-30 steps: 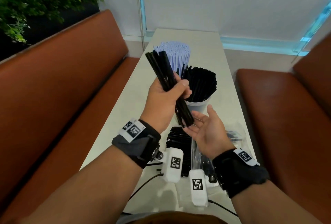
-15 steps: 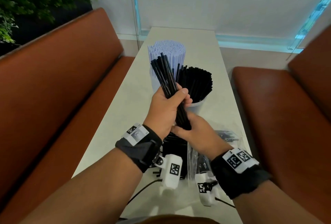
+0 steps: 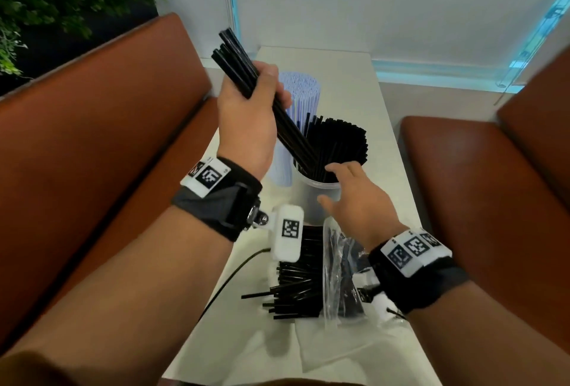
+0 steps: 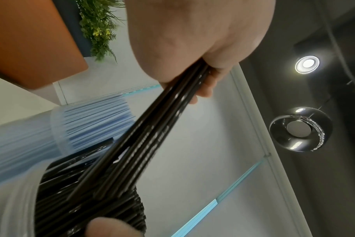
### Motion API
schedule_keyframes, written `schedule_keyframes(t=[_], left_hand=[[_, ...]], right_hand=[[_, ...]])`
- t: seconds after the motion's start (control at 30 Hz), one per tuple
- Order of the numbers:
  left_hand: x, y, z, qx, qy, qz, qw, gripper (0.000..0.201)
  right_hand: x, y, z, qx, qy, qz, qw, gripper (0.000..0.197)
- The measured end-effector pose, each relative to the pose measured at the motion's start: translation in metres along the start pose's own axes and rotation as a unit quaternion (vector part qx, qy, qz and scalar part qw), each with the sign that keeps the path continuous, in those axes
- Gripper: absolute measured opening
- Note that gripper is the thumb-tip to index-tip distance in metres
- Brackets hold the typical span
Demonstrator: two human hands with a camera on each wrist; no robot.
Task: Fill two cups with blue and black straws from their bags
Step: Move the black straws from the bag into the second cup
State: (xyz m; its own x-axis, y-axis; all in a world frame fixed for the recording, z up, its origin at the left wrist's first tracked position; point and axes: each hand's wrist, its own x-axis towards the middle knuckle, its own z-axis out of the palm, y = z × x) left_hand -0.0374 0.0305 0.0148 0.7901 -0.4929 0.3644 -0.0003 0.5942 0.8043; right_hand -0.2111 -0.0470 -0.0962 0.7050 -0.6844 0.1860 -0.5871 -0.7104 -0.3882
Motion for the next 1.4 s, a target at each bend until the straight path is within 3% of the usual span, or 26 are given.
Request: schedule_keyframes(t=[0.13, 0.27, 0.37, 0.47, 0.6, 0.7, 0.83, 0.9, 0.97, 1.03, 1.1, 1.2, 1.27, 1.33, 1.4], left_hand=[[-0.002, -0.025, 0.010, 0.056, 0.011, 0.017, 0.998, 0.006], [-0.008, -0.062, 0.003, 0.152, -0.030, -0.014, 0.988, 0.007], [-0.008, -0.080, -0.003, 0.215, -0.061, -0.049, 0.973, 0.007], [-0.006, -0.092, -0.004, 0.300, -0.095, -0.065, 0.947, 0.010], [-0.008, -0.103, 0.000, 0.424, -0.168, -0.071, 0.887, 0.013], [-0.011, -0.104, -0.001, 0.469, -0.220, -0.079, 0.852, 0.027], [-0.012, -0.090, -0.006, 0.465, -0.213, -0.045, 0.858, 0.045], [-0.017, -0.083, -0.015, 0.488, -0.203, -0.026, 0.848, 0.065], [-0.027, -0.077, -0.028, 0.479, -0.173, -0.030, 0.860, 0.083], [-0.041, -0.072, -0.045, 0.444, -0.141, -0.034, 0.884, 0.079], [-0.055, -0.072, -0.063, 0.450, -0.136, -0.045, 0.881, 0.058], [-0.077, -0.077, -0.088, 0.511, -0.199, -0.101, 0.830, 0.033], [-0.092, -0.083, -0.099, 0.544, -0.270, -0.142, 0.781, 0.032], [-0.106, -0.088, -0.103, 0.569, -0.339, -0.147, 0.735, 0.035], [-0.119, -0.094, -0.099, 0.574, -0.403, -0.129, 0.701, 0.038]], right_hand=[[0.024, 0.005, 0.020, -0.069, -0.061, -0.005, 0.996, 0.022], [0.024, 0.006, 0.025, -0.097, -0.007, -0.097, 0.990, 0.023], [0.030, 0.009, 0.030, -0.083, -0.035, -0.046, 0.995, 0.024], [0.032, 0.008, 0.033, -0.094, -0.060, -0.026, 0.993, 0.018], [0.026, 0.003, 0.027, -0.089, -0.020, -0.073, 0.993, 0.013], [0.025, 0.003, 0.024, -0.124, -0.037, -0.107, 0.986, 0.009], [0.028, 0.005, 0.025, -0.173, -0.088, -0.111, 0.975, 0.020], [0.028, 0.004, 0.026, -0.155, -0.085, -0.086, 0.980, 0.020], [0.028, 0.002, 0.024, -0.109, -0.082, -0.035, 0.990, 0.017], [0.029, 0.001, 0.021, -0.102, -0.097, -0.012, 0.990, 0.017], [0.023, 0.002, 0.018, -0.069, -0.072, -0.031, 0.995, 0.019], [-0.001, -0.004, 0.011, 0.029, 0.078, -0.107, 0.991, 0.016], [-0.016, -0.007, 0.012, 0.020, 0.106, -0.073, 0.992, 0.018], [-0.028, -0.007, 0.018, -0.048, -0.017, 0.050, 0.997, 0.035], [-0.036, -0.005, 0.025, -0.125, -0.131, 0.113, 0.977, 0.040]])
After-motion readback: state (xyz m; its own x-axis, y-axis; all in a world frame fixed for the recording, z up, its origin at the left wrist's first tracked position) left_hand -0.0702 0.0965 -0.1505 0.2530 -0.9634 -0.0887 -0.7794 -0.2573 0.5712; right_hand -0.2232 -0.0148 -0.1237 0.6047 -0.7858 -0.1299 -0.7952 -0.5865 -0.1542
